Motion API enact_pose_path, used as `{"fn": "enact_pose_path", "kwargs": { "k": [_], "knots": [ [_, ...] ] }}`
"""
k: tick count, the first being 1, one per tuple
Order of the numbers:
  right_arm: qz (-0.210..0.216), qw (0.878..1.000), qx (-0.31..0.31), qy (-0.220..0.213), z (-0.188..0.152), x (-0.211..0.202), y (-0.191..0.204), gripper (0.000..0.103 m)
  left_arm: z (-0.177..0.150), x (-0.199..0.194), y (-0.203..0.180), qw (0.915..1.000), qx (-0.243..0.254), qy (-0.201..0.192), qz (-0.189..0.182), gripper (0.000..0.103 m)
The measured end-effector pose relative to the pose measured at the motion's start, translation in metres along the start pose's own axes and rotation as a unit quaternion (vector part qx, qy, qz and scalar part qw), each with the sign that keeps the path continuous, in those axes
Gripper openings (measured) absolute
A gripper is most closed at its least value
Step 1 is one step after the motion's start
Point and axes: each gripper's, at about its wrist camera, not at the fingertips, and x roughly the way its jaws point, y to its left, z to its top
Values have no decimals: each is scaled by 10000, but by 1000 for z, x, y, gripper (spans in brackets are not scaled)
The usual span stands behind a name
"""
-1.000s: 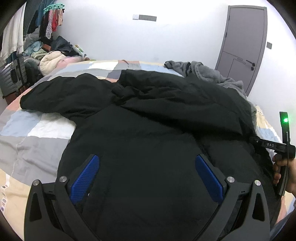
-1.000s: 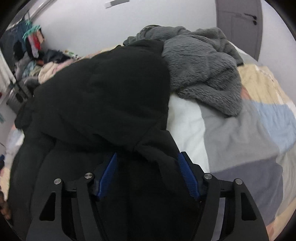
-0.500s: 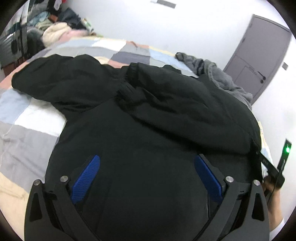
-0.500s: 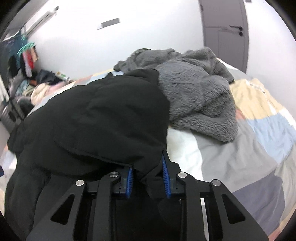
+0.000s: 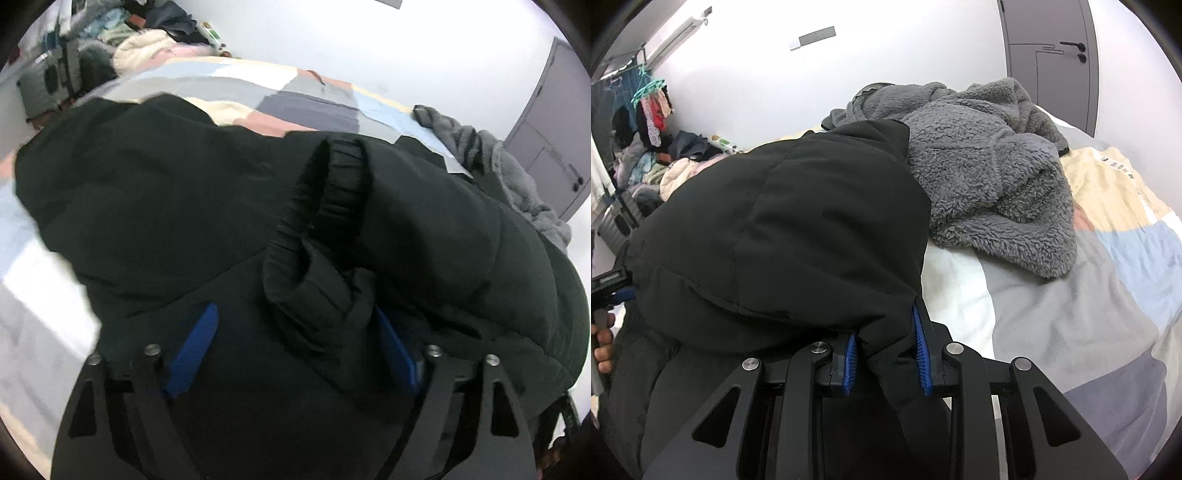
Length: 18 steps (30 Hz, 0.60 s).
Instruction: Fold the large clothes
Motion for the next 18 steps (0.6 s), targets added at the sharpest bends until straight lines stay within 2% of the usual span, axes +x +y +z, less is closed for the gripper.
{"fn": "enact_pose_path", "kwargs": {
  "k": [2,3,4,5,6,7,14,18],
  "knots": [
    [-6,10000,47,5,0,1,3,23,0,1,-4,9997,80,-132,-162,66],
    [-21,10000,39,23,1,3,4,23,1,1,-7,9994,122,-151,-287,45],
    [-68,10000,-6,34,1,5,7,23,1,-1,-11,9989,153,-143,-427,32],
    [-106,9999,-40,29,2,6,9,23,2,-3,-15,9990,178,-129,-401,29],
    [-160,9998,-103,15,2,6,11,23,2,-7,-17,9989,200,-136,-399,19],
    [-193,9997,-156,9,2,7,13,23,3,-11,-19,9987,216,-156,-431,15],
    [-178,9996,-233,-37,3,1,10,23,-8,-64,7,9966,-92,-355,-741,12],
    [-227,9990,-392,-25,-2,3,15,23,-25,-53,21,9976,-137,17,-681,12]
  ]
}}
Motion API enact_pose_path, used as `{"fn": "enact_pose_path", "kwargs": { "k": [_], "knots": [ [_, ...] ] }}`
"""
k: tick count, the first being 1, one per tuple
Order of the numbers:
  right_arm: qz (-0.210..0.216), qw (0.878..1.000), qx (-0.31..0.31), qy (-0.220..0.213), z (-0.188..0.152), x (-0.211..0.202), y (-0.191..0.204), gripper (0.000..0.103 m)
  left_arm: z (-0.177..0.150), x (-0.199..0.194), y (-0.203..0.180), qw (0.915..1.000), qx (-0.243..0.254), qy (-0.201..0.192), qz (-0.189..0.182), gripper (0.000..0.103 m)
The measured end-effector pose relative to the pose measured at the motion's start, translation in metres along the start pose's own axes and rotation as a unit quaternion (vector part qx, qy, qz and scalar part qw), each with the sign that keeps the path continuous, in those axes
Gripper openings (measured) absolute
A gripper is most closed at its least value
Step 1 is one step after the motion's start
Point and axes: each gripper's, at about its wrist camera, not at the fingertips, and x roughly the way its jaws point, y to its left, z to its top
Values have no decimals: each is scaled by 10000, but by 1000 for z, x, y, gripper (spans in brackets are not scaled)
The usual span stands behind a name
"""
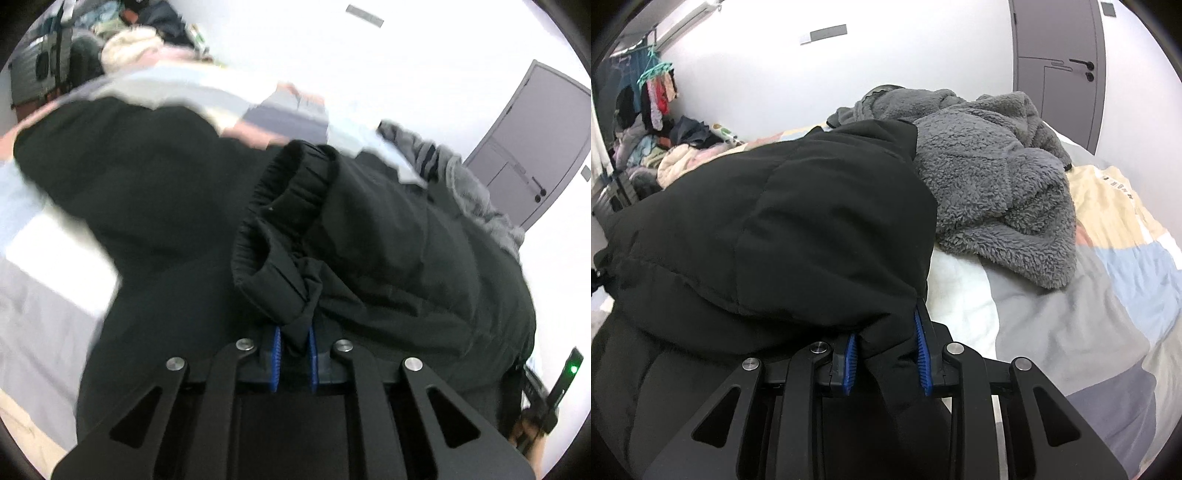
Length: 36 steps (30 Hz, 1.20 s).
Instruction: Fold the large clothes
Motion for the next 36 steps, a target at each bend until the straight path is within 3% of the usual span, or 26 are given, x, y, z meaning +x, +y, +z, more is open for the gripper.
{"fn": "enact_pose_path", "kwargs": {
  "k": [3,11,14,17,21,25,36],
  "knots": [
    [-35,10000,-67,60,-1,5,3,23,-11,16,5,9998,24,211,57,12],
    [-119,9998,-124,123,-1,-1,5,25,-18,-2,-4,9998,186,-68,-40,13],
    [-165,9993,-245,243,-2,-10,7,25,-24,-21,-4,9995,254,-82,-140,17],
    [-75,9992,-221,317,-5,-25,5,25,-30,-41,-4,9993,284,-109,-233,29],
    [167,9993,-29,346,-9,-50,1,41,-36,-74,-7,9983,408,-274,-326,38],
    [390,9988,-155,264,-12,-79,10,41,-40,-113,-5,9967,515,-538,-315,48],
    [783,9946,-474,-490,-36,-171,48,41,-96,-171,1,9942,687,-798,-232,51]
  ]
}}
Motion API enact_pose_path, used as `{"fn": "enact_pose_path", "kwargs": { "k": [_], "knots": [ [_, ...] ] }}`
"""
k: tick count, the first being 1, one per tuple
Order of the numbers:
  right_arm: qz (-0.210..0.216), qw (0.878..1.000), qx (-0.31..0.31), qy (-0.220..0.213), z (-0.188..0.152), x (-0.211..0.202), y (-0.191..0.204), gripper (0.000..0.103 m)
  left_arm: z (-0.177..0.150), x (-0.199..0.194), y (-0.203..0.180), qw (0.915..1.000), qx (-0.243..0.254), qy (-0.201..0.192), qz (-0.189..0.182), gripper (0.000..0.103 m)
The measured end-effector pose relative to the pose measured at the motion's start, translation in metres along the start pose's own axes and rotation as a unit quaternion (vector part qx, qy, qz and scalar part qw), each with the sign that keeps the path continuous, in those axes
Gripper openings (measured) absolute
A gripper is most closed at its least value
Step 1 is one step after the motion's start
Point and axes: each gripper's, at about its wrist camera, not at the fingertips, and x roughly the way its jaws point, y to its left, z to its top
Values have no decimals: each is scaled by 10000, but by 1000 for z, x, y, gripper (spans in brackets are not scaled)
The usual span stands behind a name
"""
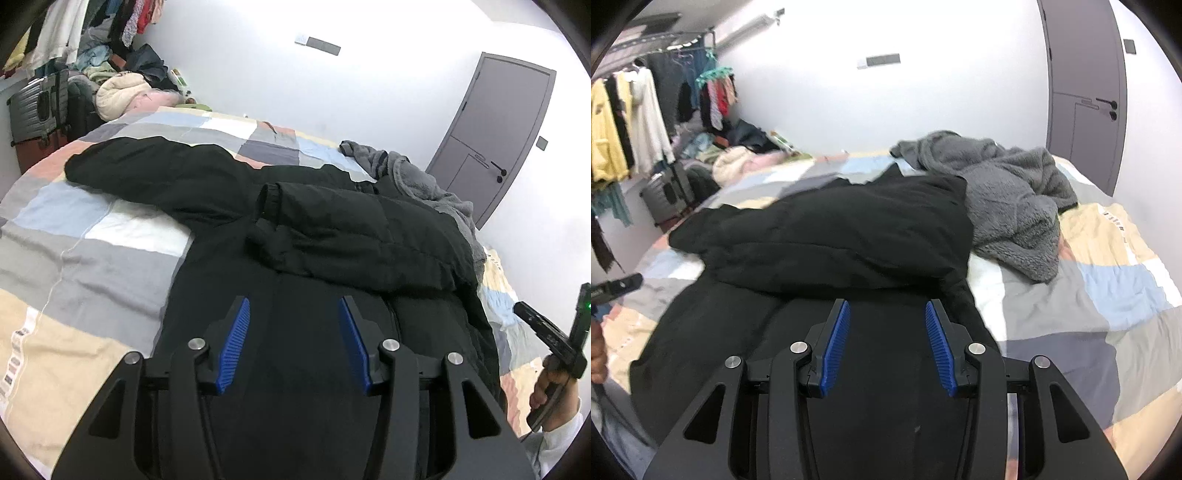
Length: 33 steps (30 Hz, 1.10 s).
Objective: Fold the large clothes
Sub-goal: 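Grasp the other sleeve cuff with the left tool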
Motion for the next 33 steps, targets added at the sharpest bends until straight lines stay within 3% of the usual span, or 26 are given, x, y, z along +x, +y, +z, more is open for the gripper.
{"fn": "enact_pose_path", "kwargs": {
  "k": [5,10,13,19,22,24,29,33],
  "knots": [
    [166,9996,-8,-224,-17,-24,23,41,21,-5,29,9991,-385,-128,-108,52],
    [83,9996,-76,-256,-23,-22,30,41,66,3,72,9968,-733,-327,-41,68],
    [75,9999,44,-145,-20,-12,29,41,93,17,114,9933,-1080,-410,83,73],
    [-134,9999,21,22,-18,2,42,41,120,47,223,9780,-1856,-783,538,78],
    [-144,9998,117,6,-12,6,45,42,118,63,284,9616,-2510,-887,663,80],
    [-143,9996,228,-23,-8,11,47,44,111,79,330,9438,-3135,-924,492,80],
    [-241,9992,308,-79,2,26,54,57,105,112,397,9150,-3870,-1137,90,80],
    [-327,9982,498,-109,13,39,55,66,115,144,423,9020,-4136,-1205,-266,80]
  ]
}}
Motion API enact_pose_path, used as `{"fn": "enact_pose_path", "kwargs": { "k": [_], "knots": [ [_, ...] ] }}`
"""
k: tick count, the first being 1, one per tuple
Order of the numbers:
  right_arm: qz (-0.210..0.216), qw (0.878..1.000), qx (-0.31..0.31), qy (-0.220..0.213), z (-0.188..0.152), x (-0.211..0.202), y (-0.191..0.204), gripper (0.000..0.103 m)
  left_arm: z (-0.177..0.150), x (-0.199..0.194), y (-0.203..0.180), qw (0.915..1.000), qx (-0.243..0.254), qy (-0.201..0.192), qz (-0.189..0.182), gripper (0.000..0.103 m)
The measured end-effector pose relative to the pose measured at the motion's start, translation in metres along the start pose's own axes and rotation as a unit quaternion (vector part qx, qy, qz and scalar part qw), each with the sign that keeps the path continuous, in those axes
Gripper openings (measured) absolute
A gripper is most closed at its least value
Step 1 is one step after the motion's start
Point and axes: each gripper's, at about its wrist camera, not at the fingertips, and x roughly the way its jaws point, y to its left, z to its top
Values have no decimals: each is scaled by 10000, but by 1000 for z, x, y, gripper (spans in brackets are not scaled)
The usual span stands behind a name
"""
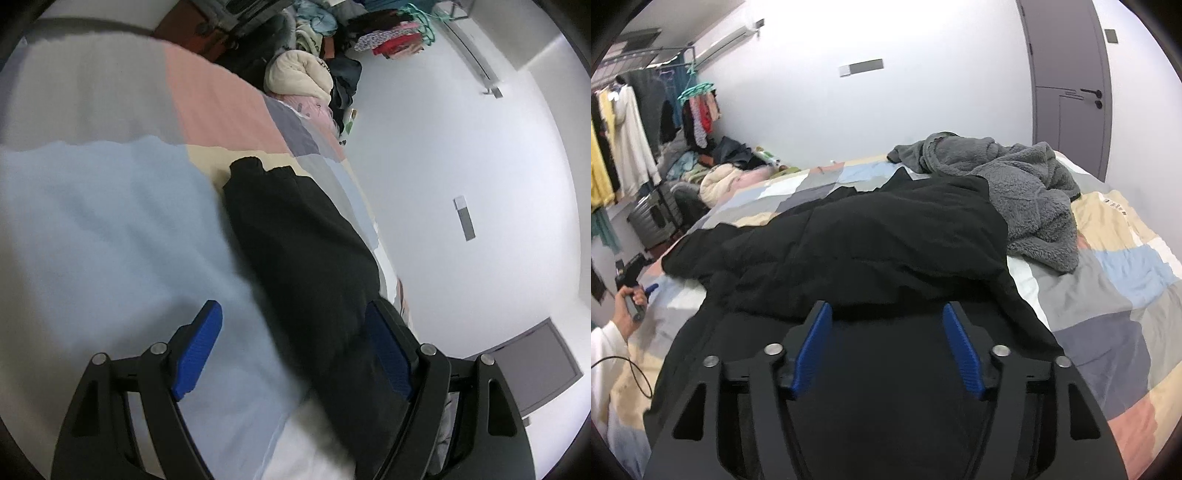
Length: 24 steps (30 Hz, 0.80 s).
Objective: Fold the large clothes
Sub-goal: 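Grasp the other sleeve cuff with the left tool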
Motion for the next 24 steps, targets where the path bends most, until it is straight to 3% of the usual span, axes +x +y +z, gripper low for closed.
{"fn": "enact_pose_path", "kwargs": {
  "k": [5,11,12,14,15,16,19,24],
  "knots": [
    [-299,9993,-209,-83,5,15,11,69,21,37,6,9998,-149,18,102,80],
    [-236,9994,-241,-57,6,19,20,74,44,62,-3,9999,-21,-28,140,76],
    [-205,9995,-231,-53,7,19,19,75,46,65,-6,9997,1,2,254,69],
    [-163,9995,-244,-70,7,17,21,76,49,68,-7,9993,4,26,364,43],
    [-172,9994,-273,-80,6,15,22,77,48,65,-11,9990,29,49,444,21],
    [-180,9994,-294,-90,6,14,23,78,47,62,-15,9992,76,31,397,12],
    [-162,9995,-248,-147,6,9,20,84,41,41,-32,9972,388,-157,622,4],
    [-162,9992,-306,-211,3,1,20,84,40,-18,-64,9899,783,-691,954,1]
  ]
}}
